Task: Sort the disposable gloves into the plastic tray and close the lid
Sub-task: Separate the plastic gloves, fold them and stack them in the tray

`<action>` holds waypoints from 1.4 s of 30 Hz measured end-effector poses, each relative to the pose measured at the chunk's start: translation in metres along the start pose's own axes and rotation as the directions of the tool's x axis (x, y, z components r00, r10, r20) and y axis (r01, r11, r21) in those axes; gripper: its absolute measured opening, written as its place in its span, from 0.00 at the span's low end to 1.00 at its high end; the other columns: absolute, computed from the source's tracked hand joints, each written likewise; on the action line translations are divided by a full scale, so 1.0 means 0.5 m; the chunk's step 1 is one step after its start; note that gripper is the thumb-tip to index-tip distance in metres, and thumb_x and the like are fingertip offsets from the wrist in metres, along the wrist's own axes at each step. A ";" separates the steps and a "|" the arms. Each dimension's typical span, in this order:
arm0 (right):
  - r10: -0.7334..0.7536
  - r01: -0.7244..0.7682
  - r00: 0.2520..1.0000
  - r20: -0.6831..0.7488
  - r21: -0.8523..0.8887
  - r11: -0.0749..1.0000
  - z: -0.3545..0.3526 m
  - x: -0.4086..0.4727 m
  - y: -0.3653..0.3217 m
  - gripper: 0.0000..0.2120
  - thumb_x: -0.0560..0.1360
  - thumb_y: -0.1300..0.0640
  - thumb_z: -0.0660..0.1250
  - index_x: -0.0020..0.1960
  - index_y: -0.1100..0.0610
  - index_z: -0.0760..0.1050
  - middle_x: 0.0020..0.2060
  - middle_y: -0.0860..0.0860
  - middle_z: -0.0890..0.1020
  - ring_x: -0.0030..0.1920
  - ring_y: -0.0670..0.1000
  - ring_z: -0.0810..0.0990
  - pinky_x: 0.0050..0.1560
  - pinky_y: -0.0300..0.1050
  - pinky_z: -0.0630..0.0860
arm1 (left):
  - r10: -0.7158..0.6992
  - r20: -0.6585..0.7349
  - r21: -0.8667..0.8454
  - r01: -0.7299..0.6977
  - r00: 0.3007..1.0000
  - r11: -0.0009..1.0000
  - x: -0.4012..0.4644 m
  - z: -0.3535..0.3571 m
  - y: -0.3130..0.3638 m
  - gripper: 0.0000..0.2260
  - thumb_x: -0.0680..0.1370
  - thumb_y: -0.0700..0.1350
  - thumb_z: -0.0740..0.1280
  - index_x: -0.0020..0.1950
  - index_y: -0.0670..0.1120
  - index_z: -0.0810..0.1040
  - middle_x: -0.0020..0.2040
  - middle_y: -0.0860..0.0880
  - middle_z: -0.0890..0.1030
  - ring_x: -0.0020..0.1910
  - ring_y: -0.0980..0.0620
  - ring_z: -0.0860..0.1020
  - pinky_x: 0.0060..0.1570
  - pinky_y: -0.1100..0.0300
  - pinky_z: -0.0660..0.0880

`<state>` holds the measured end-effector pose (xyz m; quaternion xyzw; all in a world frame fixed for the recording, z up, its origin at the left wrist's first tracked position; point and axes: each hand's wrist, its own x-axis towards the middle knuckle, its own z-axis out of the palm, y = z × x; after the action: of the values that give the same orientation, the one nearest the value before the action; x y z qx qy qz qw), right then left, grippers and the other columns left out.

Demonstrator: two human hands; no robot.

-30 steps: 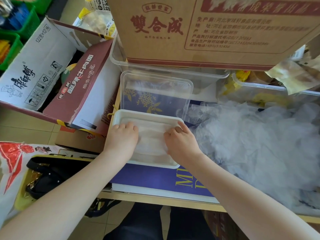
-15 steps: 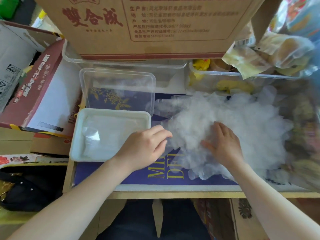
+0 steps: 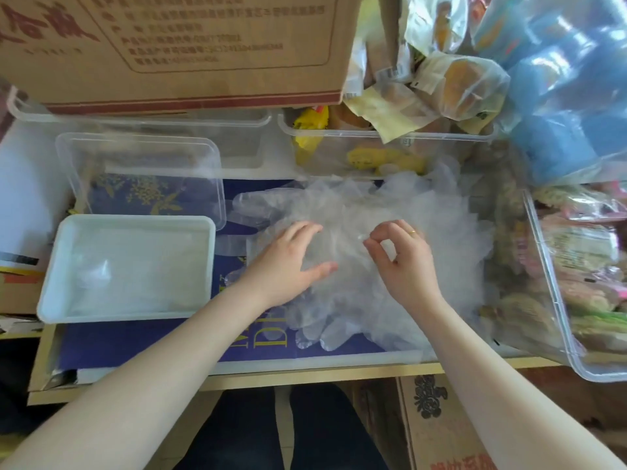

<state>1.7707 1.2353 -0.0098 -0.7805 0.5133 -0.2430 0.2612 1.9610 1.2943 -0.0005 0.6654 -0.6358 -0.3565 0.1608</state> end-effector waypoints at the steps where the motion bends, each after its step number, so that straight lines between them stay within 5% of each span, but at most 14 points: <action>1: 0.000 -0.002 1.000 0.027 0.081 0.997 -0.015 -0.001 -0.011 0.07 0.74 0.57 0.65 0.41 0.60 0.76 0.40 0.48 0.79 0.43 0.50 0.75 0.47 0.45 0.70 | 0.010 0.007 -0.041 -0.010 1.000 0.999 0.003 0.007 0.011 0.31 0.75 0.58 0.64 0.74 0.48 0.59 0.74 0.51 0.59 0.73 0.54 0.57 0.68 0.63 0.53; 5: 0.107 -0.226 0.968 0.229 0.599 0.768 -0.070 -0.002 -0.059 0.06 0.79 0.63 0.61 0.42 0.59 0.72 0.36 0.50 0.81 0.41 0.49 0.81 0.48 0.43 0.76 | 0.145 -0.101 -0.169 -0.161 0.984 0.972 0.013 0.035 0.054 0.38 0.69 0.64 0.66 0.74 0.50 0.59 0.73 0.52 0.61 0.69 0.63 0.57 0.67 0.70 0.53; 8: 0.091 -0.338 0.940 0.330 0.851 0.402 -0.097 -0.005 -0.081 0.06 0.78 0.59 0.56 0.44 0.60 0.67 0.32 0.52 0.80 0.35 0.51 0.80 0.43 0.45 0.77 | 0.222 -0.188 -0.323 -0.273 0.957 0.906 0.018 0.040 0.072 0.27 0.69 0.59 0.69 0.66 0.61 0.65 0.71 0.56 0.61 0.69 0.64 0.58 0.67 0.74 0.54; 12: 0.040 -0.408 0.912 0.407 0.913 0.000 -0.130 -0.005 -0.087 0.09 0.78 0.57 0.51 0.44 0.61 0.67 0.33 0.57 0.79 0.32 0.55 0.79 0.40 0.49 0.78 | 0.247 -0.130 -0.331 -0.277 0.960 0.902 0.016 0.030 0.080 0.10 0.68 0.58 0.69 0.47 0.60 0.75 0.70 0.63 0.60 0.73 0.57 0.58 0.66 0.71 0.53; 16: 0.089 -0.502 0.853 0.515 0.854 -0.135 -0.139 -0.002 -0.073 0.10 0.77 0.57 0.51 0.41 0.58 0.68 0.33 0.54 0.81 0.32 0.51 0.81 0.34 0.40 0.78 | 0.294 -0.117 -0.307 -0.316 0.949 0.898 0.001 0.022 0.085 0.28 0.66 0.60 0.69 0.64 0.62 0.63 0.71 0.66 0.56 0.73 0.60 0.55 0.68 0.74 0.51; 18: 0.057 -0.590 0.798 0.600 0.797 -0.130 -0.134 -0.007 -0.071 0.12 0.77 0.57 0.52 0.41 0.58 0.71 0.34 0.54 0.82 0.33 0.50 0.82 0.33 0.40 0.78 | 0.336 -0.059 -0.265 -0.340 0.940 0.902 0.001 0.017 0.091 0.38 0.65 0.61 0.70 0.70 0.64 0.56 0.74 0.65 0.52 0.75 0.59 0.50 0.72 0.68 0.50; 21: -0.012 -0.676 0.736 0.677 0.733 -0.073 -0.129 -0.016 -0.078 0.17 0.79 0.58 0.51 0.41 0.58 0.76 0.36 0.58 0.82 0.36 0.54 0.83 0.35 0.43 0.79 | 0.414 -0.044 -0.204 -0.414 0.909 0.887 0.009 0.008 0.102 0.36 0.64 0.58 0.74 0.67 0.58 0.61 0.73 0.58 0.57 0.74 0.62 0.50 0.72 0.65 0.51; 24: 0.020 -0.649 0.760 0.650 0.760 -0.040 -0.128 -0.020 -0.078 0.11 0.77 0.57 0.54 0.42 0.59 0.73 0.38 0.57 0.82 0.38 0.53 0.83 0.39 0.43 0.80 | 0.263 0.066 -0.334 -0.227 0.963 0.915 0.009 -0.005 0.105 0.28 0.65 0.46 0.78 0.57 0.59 0.67 0.60 0.65 0.70 0.60 0.78 0.64 0.58 0.79 0.59; 27: 0.112 -0.565 0.824 0.555 0.818 0.104 -0.127 -0.019 -0.048 0.09 0.72 0.50 0.66 0.38 0.54 0.78 0.44 0.53 0.83 0.48 0.53 0.81 0.51 0.48 0.79 | 0.178 0.131 -0.435 -0.105 0.975 0.894 -0.002 0.015 0.087 0.11 0.69 0.43 0.75 0.45 0.51 0.75 0.39 0.59 0.79 0.42 0.65 0.76 0.48 0.70 0.69; 29: 0.185 -0.560 0.828 0.529 0.764 0.321 -0.135 -0.017 -0.047 0.19 0.62 0.37 0.73 0.43 0.51 0.80 0.49 0.50 0.83 0.55 0.53 0.78 0.60 0.57 0.73 | 0.115 0.093 -0.543 -0.046 0.989 0.839 -0.017 0.026 0.076 0.06 0.73 0.41 0.71 0.40 0.48 0.75 0.31 0.56 0.77 0.33 0.59 0.75 0.42 0.66 0.71; 33: 0.214 -0.789 0.613 0.760 0.581 0.199 -0.158 -0.046 -0.017 0.45 0.63 0.24 0.57 0.64 0.58 0.75 0.60 0.54 0.79 0.63 0.57 0.76 0.63 0.58 0.70 | -0.016 -0.073 -0.625 -0.033 0.997 0.780 -0.043 0.025 0.065 0.06 0.77 0.38 0.64 0.41 0.45 0.72 0.25 0.54 0.72 0.25 0.58 0.69 0.32 0.67 0.68; 36: 0.129 -0.655 0.719 0.683 0.603 0.456 -0.150 -0.074 -0.001 0.52 0.55 0.20 0.61 0.63 0.57 0.75 0.59 0.57 0.80 0.61 0.57 0.78 0.61 0.58 0.72 | -0.137 -0.183 -0.631 -0.010 0.973 0.776 -0.057 0.028 0.059 0.06 0.79 0.40 0.63 0.42 0.45 0.71 0.25 0.53 0.72 0.25 0.57 0.68 0.32 0.68 0.68; 39: 0.136 -0.465 0.867 0.479 0.681 0.565 -0.132 -0.072 0.004 0.42 0.60 0.28 0.69 0.62 0.58 0.74 0.58 0.59 0.80 0.60 0.60 0.77 0.61 0.58 0.73 | -0.223 -0.236 -0.578 0.047 0.946 0.815 -0.076 0.038 0.063 0.06 0.80 0.42 0.60 0.44 0.45 0.69 0.24 0.52 0.71 0.26 0.55 0.69 0.33 0.66 0.69; 42: 0.119 -0.352 0.923 0.365 0.681 0.643 -0.120 -0.062 -0.017 0.12 0.71 0.55 0.72 0.52 0.59 0.77 0.48 0.55 0.84 0.50 0.54 0.82 0.53 0.48 0.78 | -0.338 -0.210 -0.556 0.173 0.917 0.813 -0.093 0.043 0.064 0.06 0.81 0.44 0.58 0.46 0.44 0.69 0.25 0.51 0.71 0.23 0.56 0.68 0.30 0.63 0.70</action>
<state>1.7266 1.2577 0.0370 -0.5611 0.4264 -0.2762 0.6535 1.9257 1.3396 0.0183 0.7218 -0.3852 -0.4306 0.3810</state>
